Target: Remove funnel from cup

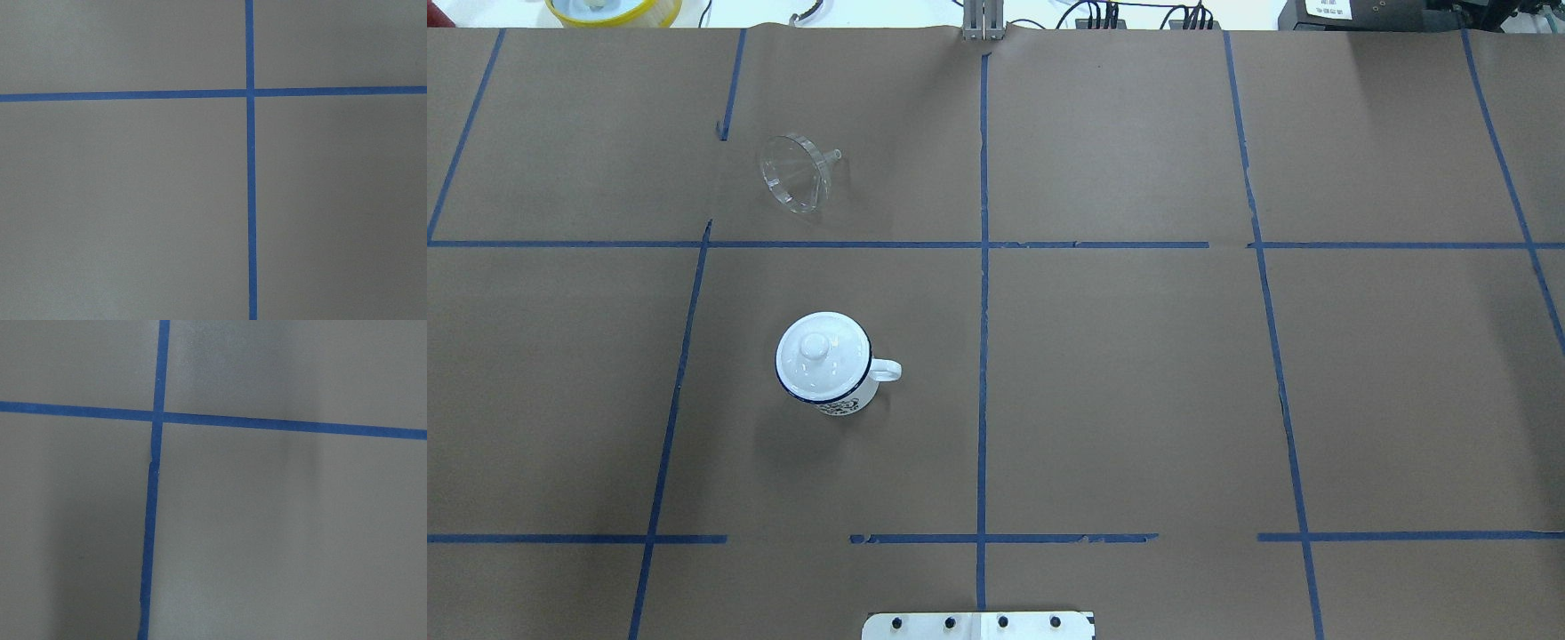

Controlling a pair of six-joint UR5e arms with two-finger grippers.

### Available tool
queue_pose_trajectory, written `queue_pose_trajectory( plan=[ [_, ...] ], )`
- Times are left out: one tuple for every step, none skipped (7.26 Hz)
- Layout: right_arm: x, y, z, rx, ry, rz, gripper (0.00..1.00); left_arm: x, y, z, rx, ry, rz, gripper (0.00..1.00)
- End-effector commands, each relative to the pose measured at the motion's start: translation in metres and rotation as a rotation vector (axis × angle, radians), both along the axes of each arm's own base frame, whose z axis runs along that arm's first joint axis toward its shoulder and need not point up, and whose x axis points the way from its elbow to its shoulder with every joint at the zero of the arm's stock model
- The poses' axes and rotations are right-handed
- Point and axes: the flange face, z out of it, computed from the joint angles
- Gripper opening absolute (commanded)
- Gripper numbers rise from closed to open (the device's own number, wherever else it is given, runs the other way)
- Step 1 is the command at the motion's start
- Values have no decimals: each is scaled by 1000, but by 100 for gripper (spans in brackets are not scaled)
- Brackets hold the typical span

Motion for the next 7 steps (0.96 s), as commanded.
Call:
queue_pose_trajectory(
  plan=[
    [0,0,0,0,-1,0,100,0,2,5,-6,21,0,100],
    [0,0,0,0,-1,0,100,-1,0,10,-13,38,-1,100],
    [0,0,0,0,-1,0,100,-3,-2,8,-8,41,-6,100],
    [0,0,0,0,-1,0,100,-7,-1,7,-9,40,-16,100],
    [0,0,0,0,-1,0,100,-9,0,10,-17,38,-19,100],
    [0,0,0,0,-1,0,100,-9,-1,9,-18,39,-23,100],
    [0,0,0,0,-1,0,100,-9,0,13,-27,37,-23,100]
  ],
)
